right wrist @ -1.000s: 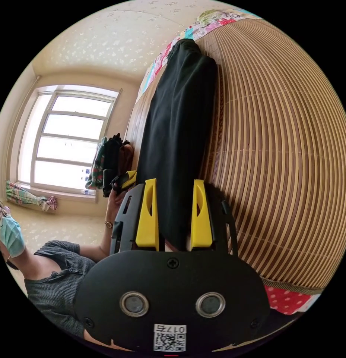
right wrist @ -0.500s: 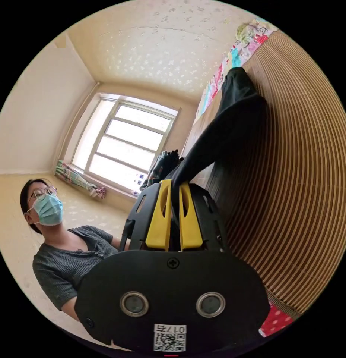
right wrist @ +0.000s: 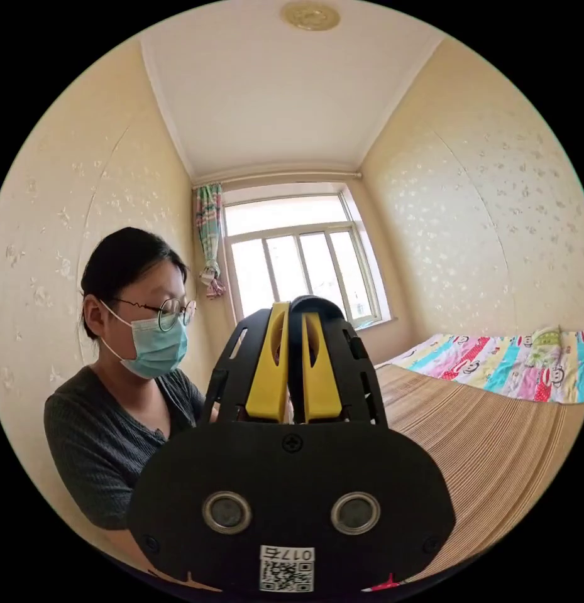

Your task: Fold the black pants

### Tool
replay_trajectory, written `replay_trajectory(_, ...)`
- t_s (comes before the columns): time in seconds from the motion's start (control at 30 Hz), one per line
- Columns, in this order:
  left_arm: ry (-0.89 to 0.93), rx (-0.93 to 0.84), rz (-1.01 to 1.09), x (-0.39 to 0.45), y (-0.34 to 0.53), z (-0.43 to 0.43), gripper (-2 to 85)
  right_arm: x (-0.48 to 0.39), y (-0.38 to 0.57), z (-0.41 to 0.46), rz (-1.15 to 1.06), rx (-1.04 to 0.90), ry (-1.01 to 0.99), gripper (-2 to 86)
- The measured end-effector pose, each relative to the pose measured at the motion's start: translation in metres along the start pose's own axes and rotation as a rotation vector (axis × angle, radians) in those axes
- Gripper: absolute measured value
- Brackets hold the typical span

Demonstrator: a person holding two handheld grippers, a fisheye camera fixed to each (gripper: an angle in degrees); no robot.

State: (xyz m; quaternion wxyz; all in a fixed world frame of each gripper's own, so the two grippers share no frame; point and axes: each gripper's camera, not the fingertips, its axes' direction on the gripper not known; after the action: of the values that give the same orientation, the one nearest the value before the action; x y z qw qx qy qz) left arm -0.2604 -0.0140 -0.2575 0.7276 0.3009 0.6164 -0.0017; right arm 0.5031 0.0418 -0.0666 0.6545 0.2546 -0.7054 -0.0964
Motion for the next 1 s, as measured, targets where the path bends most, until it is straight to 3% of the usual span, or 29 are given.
replay_trajectory(0.1,-0.107,0.026,0.023,0.014,-0.017,0.013,2.0,-0.017,-0.033,0.013,-0.005,-0.014,0.103,0.6)
replay_trajectory(0.2,-0.185,-0.003,-0.13,-0.02,-0.009,0.028,1.7,0.01,-0.04,0.03,0.133,-0.058,0.17,0.5)
replay_trajectory(0.37,-0.38,-0.106,-0.192,-0.089,0.017,0.067,1.8,0.13,-0.026,0.074,0.356,-0.234,0.311,0.5)
replay_trajectory(0.5,-0.475,-0.306,-0.217,-0.174,0.038,0.116,2.0,0.217,-0.002,0.101,0.439,-0.305,0.424,0.5)
replay_trajectory(0.6,-0.402,-0.456,-0.29,-0.206,0.086,0.132,2.3,0.25,0.04,0.113,0.466,-0.362,0.532,0.6)
replay_trajectory(0.67,-0.445,-0.561,-0.258,-0.198,0.132,0.132,2.6,0.253,0.097,0.101,0.491,-0.345,0.454,0.7)
replay_trajectory(0.8,-0.303,-0.672,-0.349,-0.167,0.27,0.09,3.5,0.215,0.213,0.07,0.484,-0.355,0.261,1.0)
replay_trajectory(0.9,-0.257,-0.774,-0.554,-0.149,0.368,0.062,4.0,0.172,0.316,0.058,0.597,-0.464,0.186,1.8)
replay_trajectory(1.0,-0.378,-0.977,-0.627,-0.134,0.421,0.058,5.0,0.151,0.388,0.066,0.77,-0.721,0.278,3.6)
